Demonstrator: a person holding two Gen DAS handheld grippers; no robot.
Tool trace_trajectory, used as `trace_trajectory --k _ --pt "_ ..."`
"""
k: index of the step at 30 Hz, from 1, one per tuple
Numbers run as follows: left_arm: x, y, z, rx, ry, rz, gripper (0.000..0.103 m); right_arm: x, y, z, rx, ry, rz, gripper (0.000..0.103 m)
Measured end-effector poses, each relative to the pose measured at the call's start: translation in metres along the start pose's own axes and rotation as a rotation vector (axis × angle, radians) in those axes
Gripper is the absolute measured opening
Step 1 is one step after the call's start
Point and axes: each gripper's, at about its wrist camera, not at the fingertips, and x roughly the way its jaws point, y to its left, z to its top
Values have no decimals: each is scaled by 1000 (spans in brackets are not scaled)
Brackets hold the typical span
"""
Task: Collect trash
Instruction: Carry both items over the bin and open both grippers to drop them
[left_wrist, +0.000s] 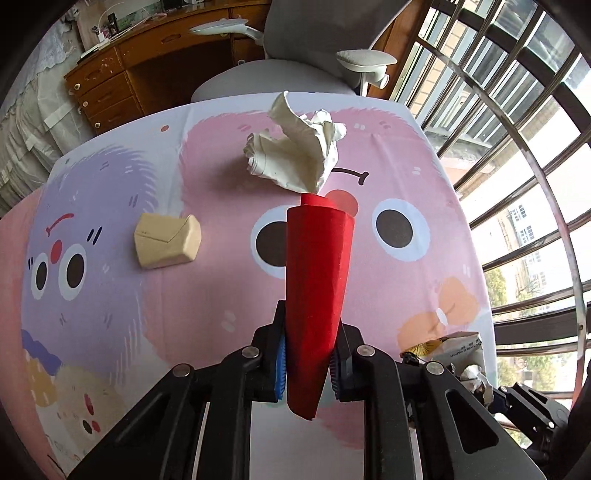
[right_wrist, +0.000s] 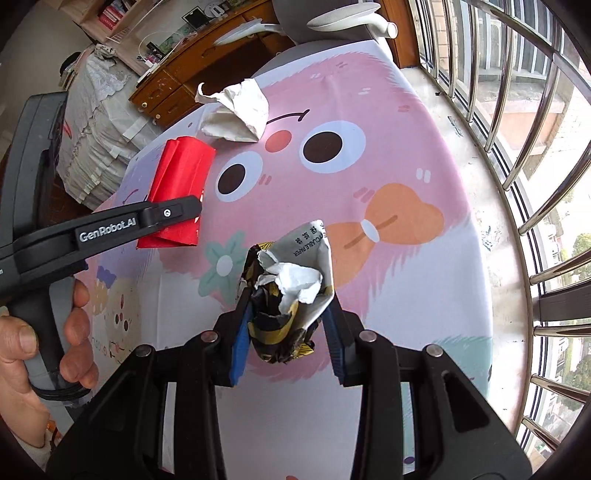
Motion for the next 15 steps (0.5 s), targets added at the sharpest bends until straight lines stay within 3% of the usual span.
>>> trace_trajectory --k 7,15 --pt "-100 42 -102 41 -76 10 18 -43 56 -64 -63 -30 -1 32" --pt "-188 98 -262 117 -122 -46 18 -102 145 -196 -123 -111 -25 32"
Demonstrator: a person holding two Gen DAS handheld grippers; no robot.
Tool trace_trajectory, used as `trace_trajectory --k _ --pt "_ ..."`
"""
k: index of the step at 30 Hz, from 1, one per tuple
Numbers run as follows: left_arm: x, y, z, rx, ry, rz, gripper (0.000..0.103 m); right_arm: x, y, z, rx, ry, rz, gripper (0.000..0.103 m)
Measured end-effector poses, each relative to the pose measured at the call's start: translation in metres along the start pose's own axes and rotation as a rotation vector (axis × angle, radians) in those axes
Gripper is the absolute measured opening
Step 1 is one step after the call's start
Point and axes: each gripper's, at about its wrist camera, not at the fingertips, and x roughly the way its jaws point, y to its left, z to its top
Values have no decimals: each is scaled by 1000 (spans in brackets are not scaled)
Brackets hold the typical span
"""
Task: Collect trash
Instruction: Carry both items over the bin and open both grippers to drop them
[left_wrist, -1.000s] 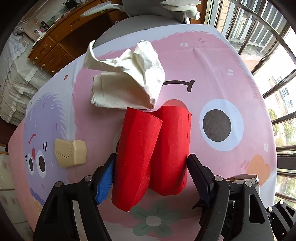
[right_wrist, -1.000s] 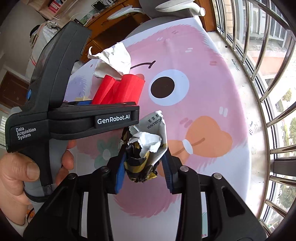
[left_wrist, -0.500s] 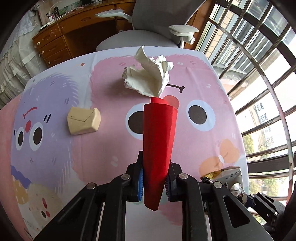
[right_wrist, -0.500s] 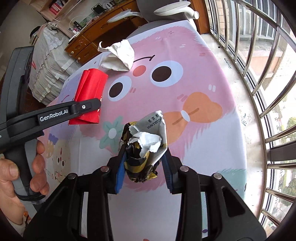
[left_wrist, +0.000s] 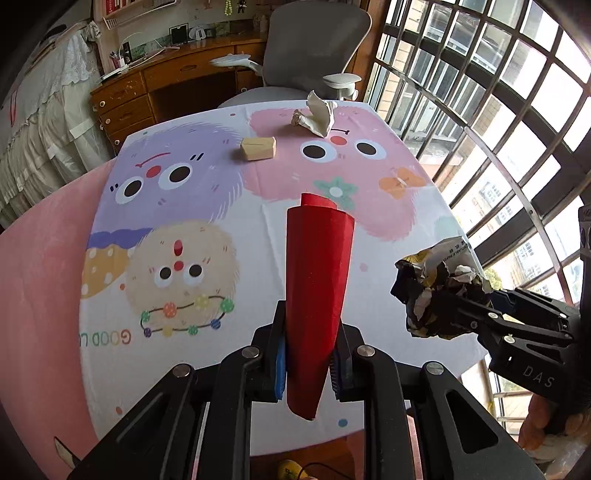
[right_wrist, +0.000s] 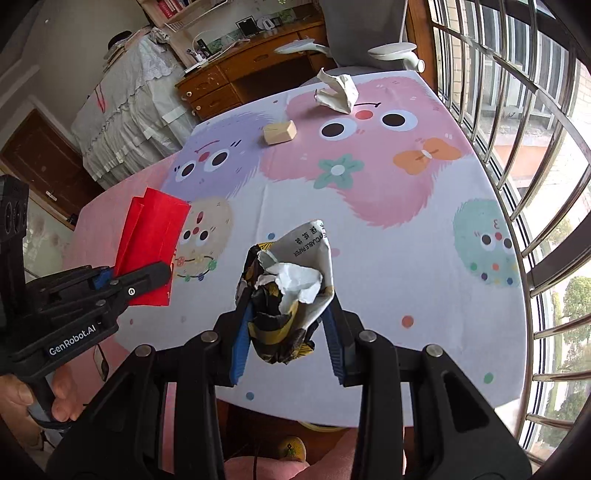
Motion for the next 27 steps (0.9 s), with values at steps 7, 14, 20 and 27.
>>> trace_trajectory --k 7,14,20,27 --pt "-50 25 -141 114 11 -29 18 -31 68 -111 17 49 -76 32" --pt "-59 38 -230 100 65 -83 18 -34 104 -190 -29 153 -160 32" --pt "-36 38 -283 39 144 -117 18 -4 96 -230 -30 241 -187 32" --pt "43 34 -330 -25 221 -116 18 85 46 -281 -1 329 -210 32"
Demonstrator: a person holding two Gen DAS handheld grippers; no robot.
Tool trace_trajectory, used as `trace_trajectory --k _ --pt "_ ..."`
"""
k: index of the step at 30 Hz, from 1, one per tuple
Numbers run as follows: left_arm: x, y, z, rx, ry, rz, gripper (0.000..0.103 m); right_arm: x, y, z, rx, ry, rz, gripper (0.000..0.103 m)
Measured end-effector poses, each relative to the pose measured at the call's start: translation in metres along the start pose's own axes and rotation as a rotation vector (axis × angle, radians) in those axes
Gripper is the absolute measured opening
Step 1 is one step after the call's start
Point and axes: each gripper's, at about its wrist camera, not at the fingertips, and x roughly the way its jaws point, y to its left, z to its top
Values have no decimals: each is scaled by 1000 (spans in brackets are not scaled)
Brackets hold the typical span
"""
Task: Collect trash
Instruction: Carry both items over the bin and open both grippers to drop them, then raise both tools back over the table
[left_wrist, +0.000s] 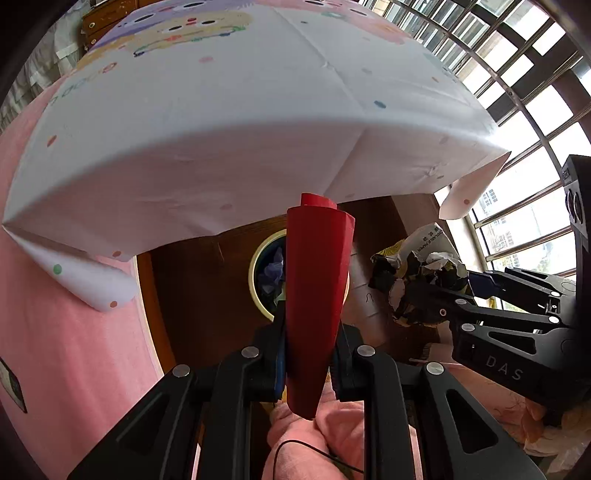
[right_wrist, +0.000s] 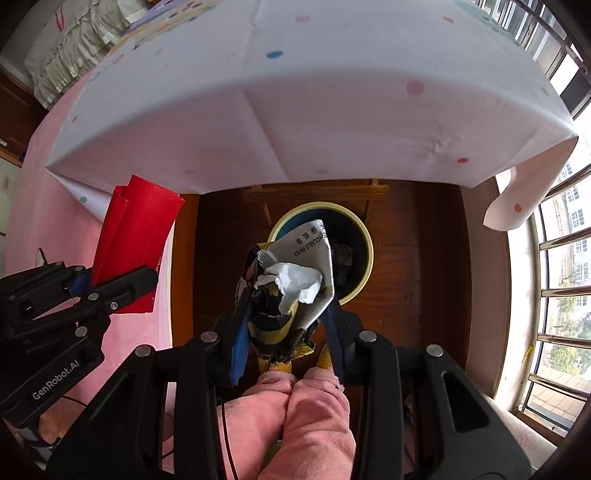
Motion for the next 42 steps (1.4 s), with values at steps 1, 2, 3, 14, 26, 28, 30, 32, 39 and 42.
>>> trace_trajectory --k 1,2,3,14,26,28,30,32,39,42 --pt "16 2 -5 -5 4 0 18 20 -5 -3 4 13 -6 32" --pt "33 4 -8 -15 8 -4 18 40 -11 -7 12 23 -10 32" --pt "50 6 -12 -27 11 -6 18 60 -16 -9 20 30 -12 32" --pt "219 38 -39 -138 58 -48 18 223 -72 -27 128 50 -2 34" --pt "277 42 -11 -172 77 -30 63 264 -96 -2 121 29 35 59" --pt "274 40 -5 -168 71 -9 66 258 -95 3 117 26 30 59" --pt "265 38 0 -163 57 11 67 246 -92 7 113 18 27 59" --pt "248 39 2 -158 35 26 67 233 -87 10 100 7 20 59" --pt "159 34 14 -151 -31 59 67 160 -65 19 65 -21 12 59" --pt "112 30 21 -138 -76 84 67 117 -56 22 79 -47 19 59"
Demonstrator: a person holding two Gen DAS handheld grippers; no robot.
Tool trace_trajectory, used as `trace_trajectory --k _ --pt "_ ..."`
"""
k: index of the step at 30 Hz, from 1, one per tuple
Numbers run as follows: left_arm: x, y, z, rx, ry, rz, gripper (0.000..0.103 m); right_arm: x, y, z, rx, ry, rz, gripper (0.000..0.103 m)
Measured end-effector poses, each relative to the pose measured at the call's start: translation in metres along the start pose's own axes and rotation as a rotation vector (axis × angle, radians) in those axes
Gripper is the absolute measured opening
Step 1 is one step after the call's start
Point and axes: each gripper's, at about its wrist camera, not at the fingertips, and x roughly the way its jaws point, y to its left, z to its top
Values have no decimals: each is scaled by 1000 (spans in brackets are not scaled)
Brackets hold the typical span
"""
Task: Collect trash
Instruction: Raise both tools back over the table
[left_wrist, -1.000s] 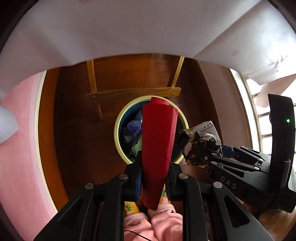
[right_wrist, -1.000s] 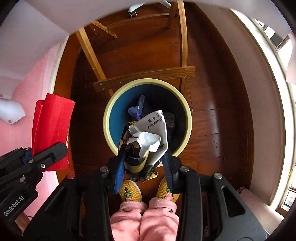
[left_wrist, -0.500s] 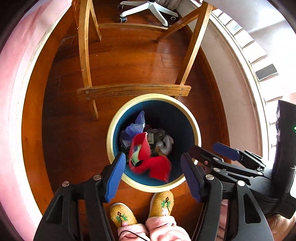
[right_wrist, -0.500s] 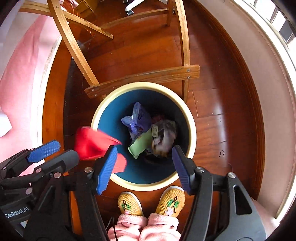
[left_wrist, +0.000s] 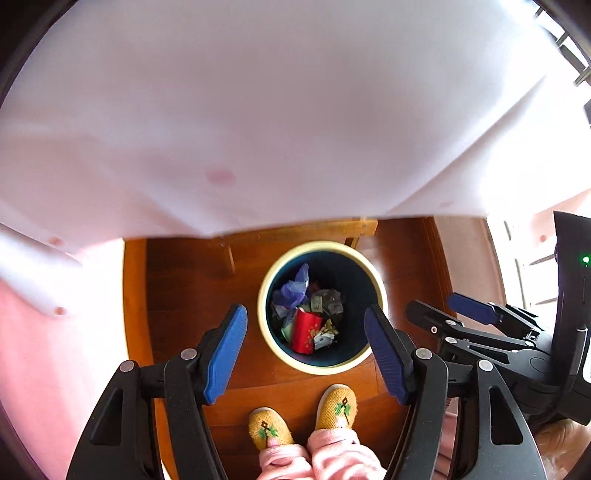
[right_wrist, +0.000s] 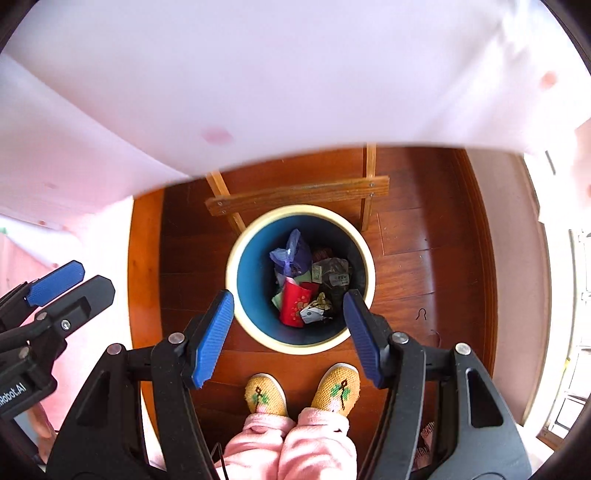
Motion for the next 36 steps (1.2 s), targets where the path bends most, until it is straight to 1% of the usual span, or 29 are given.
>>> trace_trajectory --k 3,6,10,15,17,20,21,24,26,31,33,36 --pt "-46 -4 11 11 -52 10 67 -43 11 4 7 -32 11 59" --pt "-88 -6 23 17 -95 3 67 -87 23 6 9 -65 23 59" --pt "-136 -10 38 36 -111 -10 67 -143 38 12 18 -97 25 59" --pt "-204 -27 56 104 -195 -22 67 -220 55 21 -8 -204 15 59" --pt "-228 -33 63 126 -205 -34 67 -249 61 23 -13 -244 10 59" --pt "-263 -43 77 139 -201 -76 67 -289 68 27 -7 -284 11 59" --pt "-277 -48 82 152 -211 -87 67 -305 69 29 -8 -304 14 59" --pt "-314 -66 95 207 -266 -80 67 -343 74 35 -6 -380 5 60" --pt "-333 -75 107 237 -296 -75 67 -361 72 41 8 -419 5 60" --pt "-365 -89 137 269 -366 -70 68 -387 67 64 26 -475 -4 60" --pt "-372 -93 152 271 -386 -63 68 -393 63 78 30 -490 5 60" --pt "-372 -95 178 252 -390 -50 68 -397 57 103 28 -502 18 60"
